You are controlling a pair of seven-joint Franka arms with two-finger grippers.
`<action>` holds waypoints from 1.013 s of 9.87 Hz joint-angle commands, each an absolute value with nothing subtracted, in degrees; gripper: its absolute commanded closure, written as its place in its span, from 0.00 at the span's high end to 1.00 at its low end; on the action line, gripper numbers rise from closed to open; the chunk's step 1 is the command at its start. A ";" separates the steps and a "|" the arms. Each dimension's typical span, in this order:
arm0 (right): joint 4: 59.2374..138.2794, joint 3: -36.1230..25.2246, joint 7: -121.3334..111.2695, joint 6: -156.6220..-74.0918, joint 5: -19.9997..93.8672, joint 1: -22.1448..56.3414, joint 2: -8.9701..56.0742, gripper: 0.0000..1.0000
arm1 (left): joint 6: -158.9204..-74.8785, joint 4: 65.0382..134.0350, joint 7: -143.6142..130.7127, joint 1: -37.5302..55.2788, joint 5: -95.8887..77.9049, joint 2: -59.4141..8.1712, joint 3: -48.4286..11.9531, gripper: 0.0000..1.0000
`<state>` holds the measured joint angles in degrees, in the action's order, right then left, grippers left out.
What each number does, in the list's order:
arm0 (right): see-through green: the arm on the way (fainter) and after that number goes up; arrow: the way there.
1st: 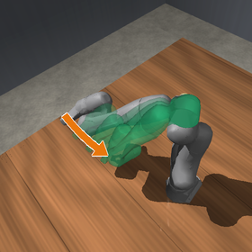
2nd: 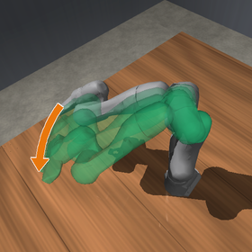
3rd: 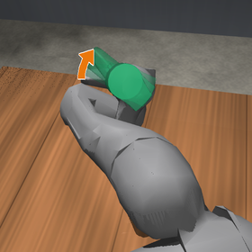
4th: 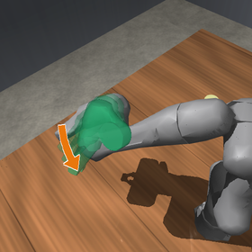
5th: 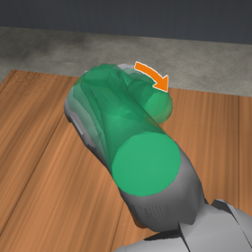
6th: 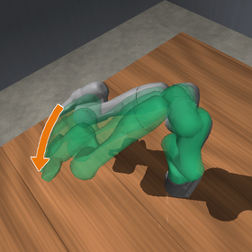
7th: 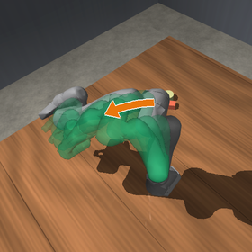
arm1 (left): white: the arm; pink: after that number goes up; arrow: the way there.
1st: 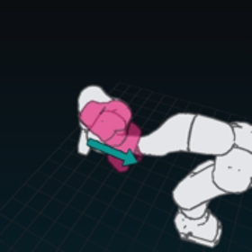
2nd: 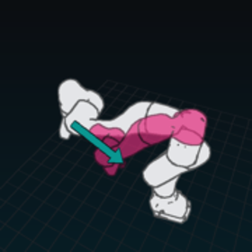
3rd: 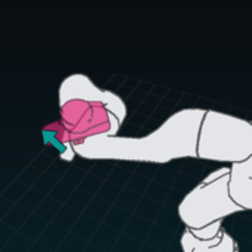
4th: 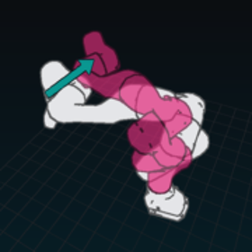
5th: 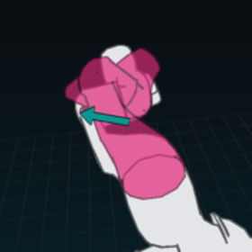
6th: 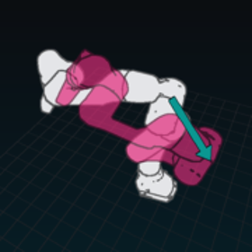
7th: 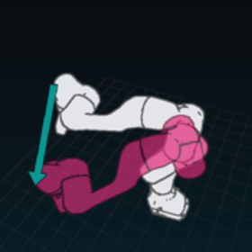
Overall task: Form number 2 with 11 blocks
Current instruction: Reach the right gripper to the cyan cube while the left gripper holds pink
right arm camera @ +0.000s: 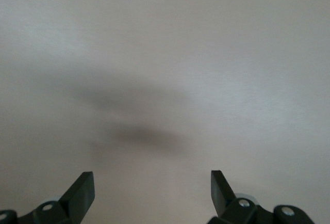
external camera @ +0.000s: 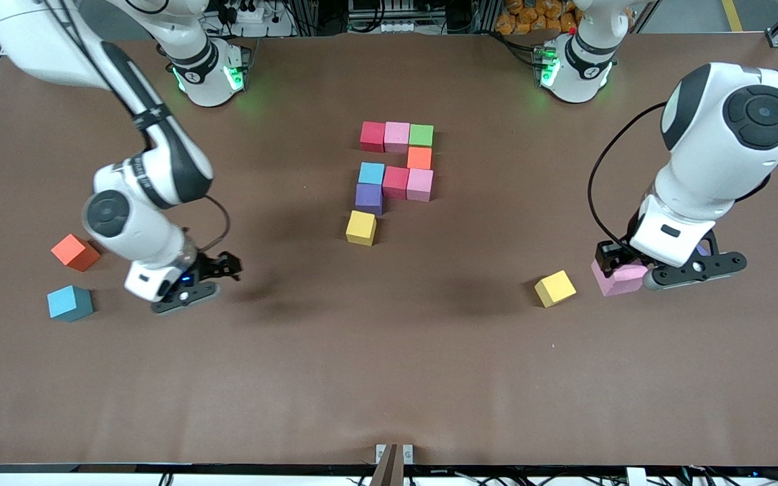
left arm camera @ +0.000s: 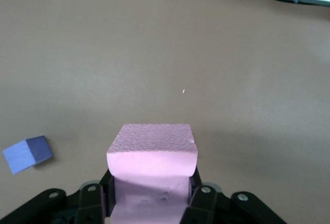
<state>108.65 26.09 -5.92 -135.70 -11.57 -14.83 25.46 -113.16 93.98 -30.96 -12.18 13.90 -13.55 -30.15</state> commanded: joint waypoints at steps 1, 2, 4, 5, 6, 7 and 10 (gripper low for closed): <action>108.90 27.07 -20.76 -134.48 -10.28 -22.99 24.70 1.00 | -110.83 94.22 -31.28 -12.48 12.92 -11.43 -30.67 0.00; 108.90 26.98 -27.62 -134.47 -10.28 -26.77 24.87 1.00 | -110.40 94.22 -31.20 -12.57 12.83 -11.34 -30.67 0.00; 108.64 26.81 -37.48 -134.56 -11.16 -32.58 25.31 1.00 | -110.39 94.22 -31.02 -13.18 11.26 -10.38 -30.41 0.00; 106.37 25.76 -41.62 -134.56 -11.34 -34.09 26.62 1.00 | -109.35 94.13 -30.94 -13.27 10.47 -10.02 -30.32 0.00; 103.04 22.01 -44.71 -134.65 -13.51 -34.19 29.50 1.00 | -108.90 94.13 -30.94 -13.36 10.29 -9.85 -30.15 0.00; 98.92 20.32 -47.61 -134.47 -15.10 -34.36 32.84 1.00 | -108.90 94.13 -30.94 -13.79 10.28 -9.84 -30.23 0.00; 91.77 16.09 -52.37 -133.33 -15.38 -34.37 38.92 1.00 | -108.20 94.04 -31.03 -13.62 10.11 -8.44 -30.67 0.00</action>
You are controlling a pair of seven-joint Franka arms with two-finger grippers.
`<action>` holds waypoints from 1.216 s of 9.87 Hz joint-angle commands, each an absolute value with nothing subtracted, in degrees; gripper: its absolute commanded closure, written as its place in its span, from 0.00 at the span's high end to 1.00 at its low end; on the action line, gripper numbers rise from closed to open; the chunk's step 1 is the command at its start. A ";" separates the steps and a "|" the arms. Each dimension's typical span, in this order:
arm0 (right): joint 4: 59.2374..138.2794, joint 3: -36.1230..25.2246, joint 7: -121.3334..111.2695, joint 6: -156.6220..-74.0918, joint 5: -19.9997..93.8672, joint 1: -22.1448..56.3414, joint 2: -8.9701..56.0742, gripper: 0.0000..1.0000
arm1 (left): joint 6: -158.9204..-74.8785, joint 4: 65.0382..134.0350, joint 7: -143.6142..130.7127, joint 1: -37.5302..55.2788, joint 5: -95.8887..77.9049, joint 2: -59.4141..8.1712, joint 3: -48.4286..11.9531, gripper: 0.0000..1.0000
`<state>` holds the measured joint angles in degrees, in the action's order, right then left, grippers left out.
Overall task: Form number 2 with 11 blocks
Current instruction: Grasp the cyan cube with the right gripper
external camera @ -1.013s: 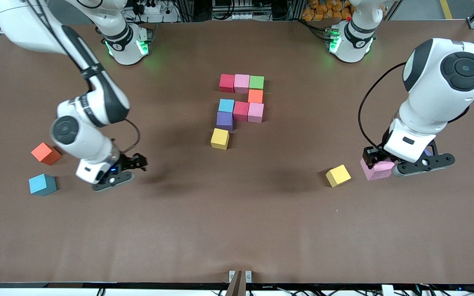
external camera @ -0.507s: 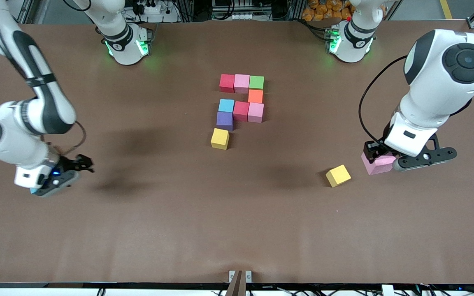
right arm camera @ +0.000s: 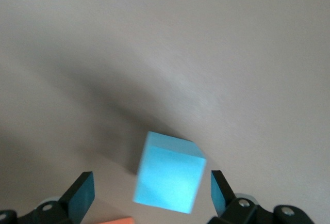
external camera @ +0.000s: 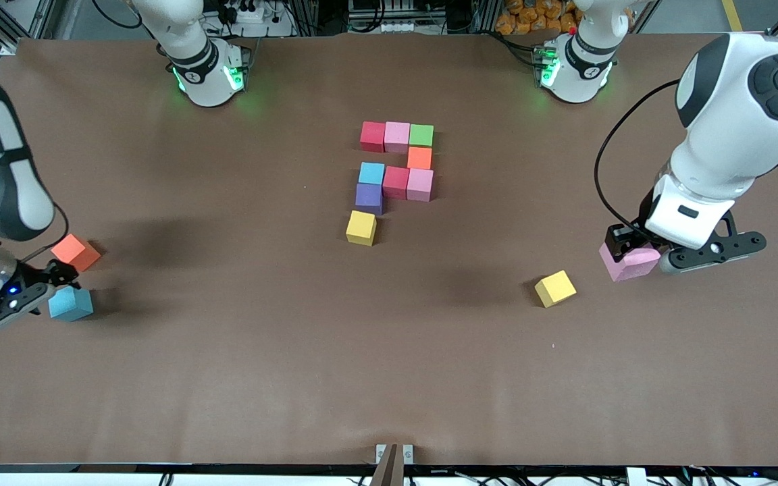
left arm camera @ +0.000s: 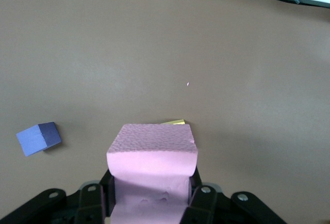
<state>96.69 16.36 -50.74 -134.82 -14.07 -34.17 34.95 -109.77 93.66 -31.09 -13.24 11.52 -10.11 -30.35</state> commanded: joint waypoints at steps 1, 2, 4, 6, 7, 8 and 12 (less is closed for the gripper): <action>90.71 15.82 -52.56 -133.42 -15.47 -34.37 40.59 1.00 | -108.11 94.04 -31.03 -13.45 10.11 -8.44 -30.76 0.00; 89.83 15.82 -52.56 -133.59 -15.29 -34.45 42.43 1.00 | -108.02 94.04 -31.03 -13.27 10.11 -8.44 -30.85 0.00; 89.21 15.82 -51.07 -133.24 -14.07 -34.63 43.42 1.00 | -108.02 92.74 -31.03 -13.45 10.11 -8.52 -31.38 0.00; 89.21 15.56 -50.71 -133.59 -13.27 -35.94 44.99 1.00 | -108.02 91.41 -30.94 -13.36 10.11 -8.96 -31.38 0.00; 89.21 15.56 -50.54 -133.51 -13.10 -36.03 45.09 0.98 | -108.02 91.41 -30.94 -13.36 10.19 -9.05 -31.38 0.00; 89.21 15.56 -50.36 -133.24 -13.01 -36.12 45.09 0.73 | -108.02 91.41 -30.94 -13.36 10.11 -9.05 -31.38 0.00; 89.38 15.64 -48.16 -132.71 -12.75 -36.30 45.09 0.31 | -108.02 91.41 -30.94 -13.36 10.11 -9.05 -31.38 0.00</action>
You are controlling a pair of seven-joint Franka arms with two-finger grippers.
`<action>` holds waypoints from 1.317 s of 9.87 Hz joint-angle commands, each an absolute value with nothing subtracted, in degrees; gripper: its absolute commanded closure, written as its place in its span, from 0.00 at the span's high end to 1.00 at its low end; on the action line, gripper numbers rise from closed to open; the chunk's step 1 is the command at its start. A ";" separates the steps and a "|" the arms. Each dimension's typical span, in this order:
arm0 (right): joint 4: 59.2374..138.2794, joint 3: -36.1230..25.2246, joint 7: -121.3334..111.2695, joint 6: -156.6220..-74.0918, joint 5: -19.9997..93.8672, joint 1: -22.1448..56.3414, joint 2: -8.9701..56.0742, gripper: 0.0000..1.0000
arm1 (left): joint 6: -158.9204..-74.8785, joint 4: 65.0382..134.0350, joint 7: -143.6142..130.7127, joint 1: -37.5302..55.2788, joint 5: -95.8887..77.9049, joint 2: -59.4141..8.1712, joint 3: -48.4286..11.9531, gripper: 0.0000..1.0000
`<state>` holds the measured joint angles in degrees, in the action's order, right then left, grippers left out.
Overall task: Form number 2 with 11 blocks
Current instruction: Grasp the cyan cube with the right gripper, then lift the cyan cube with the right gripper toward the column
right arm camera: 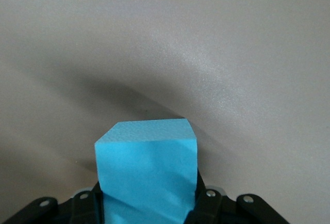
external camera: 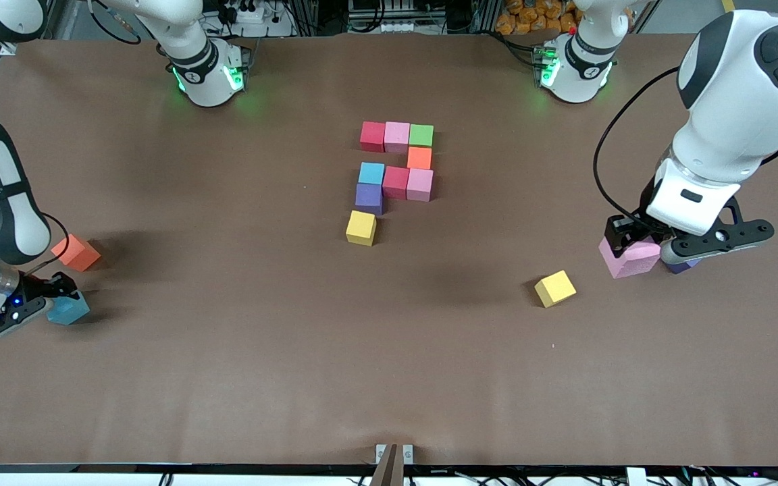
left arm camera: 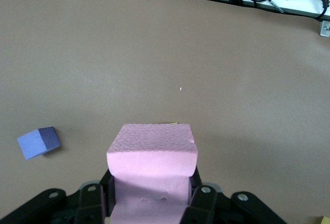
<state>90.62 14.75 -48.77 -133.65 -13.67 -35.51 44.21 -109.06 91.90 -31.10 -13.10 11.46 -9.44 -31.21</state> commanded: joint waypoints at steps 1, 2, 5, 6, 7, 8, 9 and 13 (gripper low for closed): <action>89.47 15.64 -48.25 -132.63 -12.14 -36.56 45.09 0.21 | -108.02 91.41 -31.02 -13.19 10.11 -9.05 -31.38 0.00; 89.30 16.08 -48.51 -131.23 -12.04 -36.13 44.57 0.16 | -107.93 91.49 -31.11 -13.18 10.11 -9.05 -31.38 0.00; 88.07 25.01 -48.95 -119.83 -12.13 -35.24 41.75 0.16 | -106.35 91.23 -31.03 -13.18 10.20 -8.70 -31.46 0.00; 87.98 29.14 -48.69 -118.06 -12.30 -35.24 41.49 0.16 | -106.26 91.14 -31.03 -13.18 10.20 -8.61 -31.46 0.00; 87.98 33.62 -48.43 -116.12 -13.26 -34.64 41.31 0.14 | -105.74 91.14 -31.11 -13.18 10.20 -8.61 -31.55 0.00; 87.72 37.06 -47.73 -113.15 -14.58 -32.19 40.87 0.12 | -105.38 91.06 -31.03 -13.36 10.20 -8.53 -31.81 0.00; 87.28 39.09 -44.85 -111.72 -14.59 -29.82 40.78 0.12 | -104.51 90.18 -31.03 -13.45 10.20 -8.53 -31.90 0.00; 85.43 40.69 -35.71 -111.97 -14.15 -14.28 41.31 0.12 | -101.60 86.66 -30.59 -13.27 10.20 -8.70 -31.82 0.00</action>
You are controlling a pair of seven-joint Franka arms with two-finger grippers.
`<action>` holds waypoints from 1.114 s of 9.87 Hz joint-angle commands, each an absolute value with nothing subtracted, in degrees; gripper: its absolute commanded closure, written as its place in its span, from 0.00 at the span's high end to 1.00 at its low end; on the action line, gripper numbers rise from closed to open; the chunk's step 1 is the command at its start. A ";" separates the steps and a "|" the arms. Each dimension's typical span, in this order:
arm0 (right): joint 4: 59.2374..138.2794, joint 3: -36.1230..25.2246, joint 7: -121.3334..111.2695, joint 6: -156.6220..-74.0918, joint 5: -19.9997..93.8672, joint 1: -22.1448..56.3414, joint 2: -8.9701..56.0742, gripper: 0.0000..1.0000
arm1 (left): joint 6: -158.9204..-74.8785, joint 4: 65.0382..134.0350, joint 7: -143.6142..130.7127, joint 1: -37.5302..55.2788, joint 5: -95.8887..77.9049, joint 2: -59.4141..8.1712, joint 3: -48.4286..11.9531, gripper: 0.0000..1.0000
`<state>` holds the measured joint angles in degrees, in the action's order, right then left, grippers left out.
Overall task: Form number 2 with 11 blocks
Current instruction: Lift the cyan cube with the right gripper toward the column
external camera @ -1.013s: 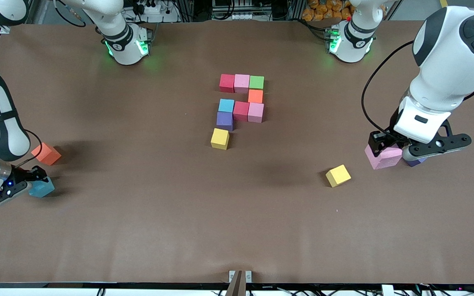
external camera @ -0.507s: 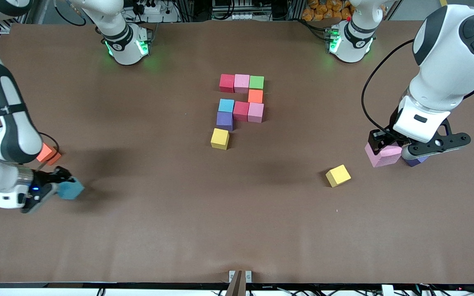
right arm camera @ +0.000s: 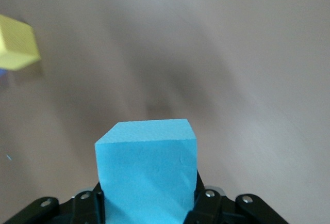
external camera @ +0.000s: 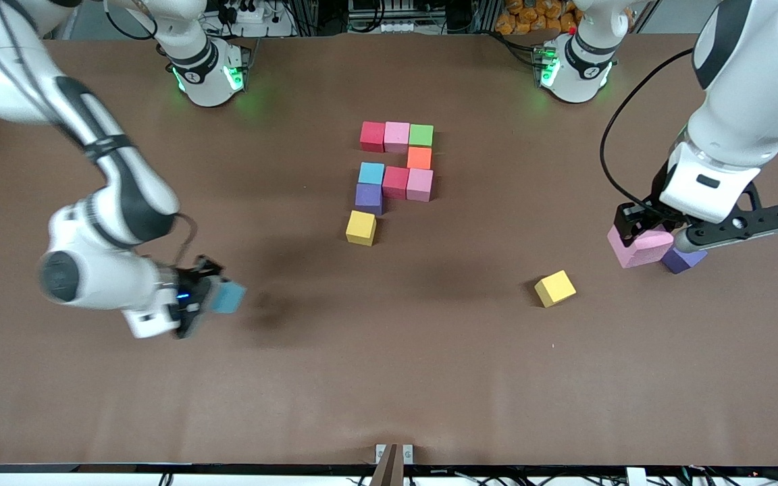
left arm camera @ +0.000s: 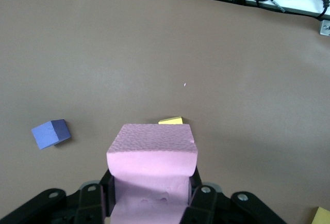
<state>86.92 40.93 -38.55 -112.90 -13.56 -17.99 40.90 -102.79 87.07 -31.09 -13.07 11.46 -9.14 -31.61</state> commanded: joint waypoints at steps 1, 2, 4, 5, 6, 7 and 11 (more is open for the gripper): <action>85.08 40.52 -32.99 -112.15 -14.41 -9.98 41.48 0.12 | -101.60 86.66 -30.59 -13.27 10.02 -8.70 -31.82 0.00; 84.21 40.08 -31.48 -112.50 -14.68 -5.93 41.66 0.12 | -101.60 86.66 -30.67 -13.27 9.24 -8.70 -31.82 0.00; 82.53 36.05 -30.59 -115.55 -14.50 1.81 42.28 0.12 | -101.60 86.57 -30.67 -13.36 8.35 -8.70 -31.82 0.00; 82.62 35.08 -30.50 -118.45 -14.41 4.46 42.71 0.12 | -101.60 86.57 -30.67 -13.36 8.35 -8.79 -31.73 0.00; 82.62 33.94 -30.32 -122.13 -14.41 7.09 43.41 0.12 | -101.60 86.57 -30.67 -13.36 8.35 -8.88 -31.73 0.00; 82.53 32.88 -28.50 -125.39 -14.50 9.99 44.29 0.12 | -101.60 86.57 -30.67 -13.36 8.26 -8.79 -31.73 0.00; 82.88 30.95 -27.77 -128.94 -14.68 17.21 45.70 0.08 | -101.60 86.57 -30.67 -13.27 8.26 -8.88 -31.73 0.00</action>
